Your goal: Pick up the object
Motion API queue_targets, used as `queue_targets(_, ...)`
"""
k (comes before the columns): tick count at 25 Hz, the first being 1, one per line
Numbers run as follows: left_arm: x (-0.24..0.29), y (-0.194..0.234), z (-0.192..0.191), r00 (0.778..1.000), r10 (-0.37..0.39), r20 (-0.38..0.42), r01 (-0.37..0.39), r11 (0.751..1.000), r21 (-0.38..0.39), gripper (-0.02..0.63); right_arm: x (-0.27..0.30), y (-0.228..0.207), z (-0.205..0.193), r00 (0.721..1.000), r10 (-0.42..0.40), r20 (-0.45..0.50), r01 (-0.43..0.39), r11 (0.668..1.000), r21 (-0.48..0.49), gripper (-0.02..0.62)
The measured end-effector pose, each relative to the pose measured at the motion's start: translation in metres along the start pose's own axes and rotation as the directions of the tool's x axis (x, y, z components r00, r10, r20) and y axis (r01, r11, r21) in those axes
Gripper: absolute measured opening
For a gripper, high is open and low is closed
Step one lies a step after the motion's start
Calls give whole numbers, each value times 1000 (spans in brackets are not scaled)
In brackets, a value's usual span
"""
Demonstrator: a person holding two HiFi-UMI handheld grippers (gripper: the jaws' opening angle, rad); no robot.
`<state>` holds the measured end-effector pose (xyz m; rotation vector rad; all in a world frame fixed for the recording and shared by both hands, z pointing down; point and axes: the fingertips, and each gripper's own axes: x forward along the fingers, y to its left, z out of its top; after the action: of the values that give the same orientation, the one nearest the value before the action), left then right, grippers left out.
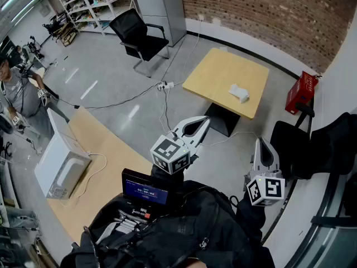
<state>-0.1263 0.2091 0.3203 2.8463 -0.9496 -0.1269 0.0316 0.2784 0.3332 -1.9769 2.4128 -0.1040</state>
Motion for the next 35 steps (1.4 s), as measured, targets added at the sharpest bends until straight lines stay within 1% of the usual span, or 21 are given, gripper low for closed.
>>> queue_targets(7, 7, -17, -10, 1000, -9, -8, 9, 1000, -7, -3, -10, -13, -9, 1000, 0, -11, 1, 1000, 2, 5)
queue_targets(11, 11, -23, -15, 1000, 12, -15, -12, 1000, -21, -3, -15, -18, -14, 1000, 12, -24, -12, 1000, -8, 5)
queue_targets(15, 17, -30, -23, 999, 18, -30, -18, 1000, -13, -3, -19, -27, -20, 999, 23, -29, -21, 999, 38, 5)
queue_targets(19, 23, -36, -30, 999, 14, -44, -15, 1000, -6, -3, -26, -30, -29, 998, 41, -42, -39, 998, 44, 5)
queue_targets(21, 27, -38, -32, 999, 17, -50, -17, 1000, -3, -3, -29, -36, -34, 998, 41, -44, -38, 997, 62, 5)
queue_targets(27, 34, -34, -44, 995, 40, -91, -39, 999, 19, -3, -31, -53, -47, 998, -8, -69, 17, 992, 127, 5)
queue_targets(32, 38, -23, -46, 994, 76, -77, -72, 996, 54, -3, -25, -55, -57, 995, -17, -97, 30, 991, 130, 5)
queue_targets(35, 46, -6, -46, 993, 93, -67, -86, 992, 94, -3, -15, -56, -54, 995, -27, -94, 39, 990, 133, 5)
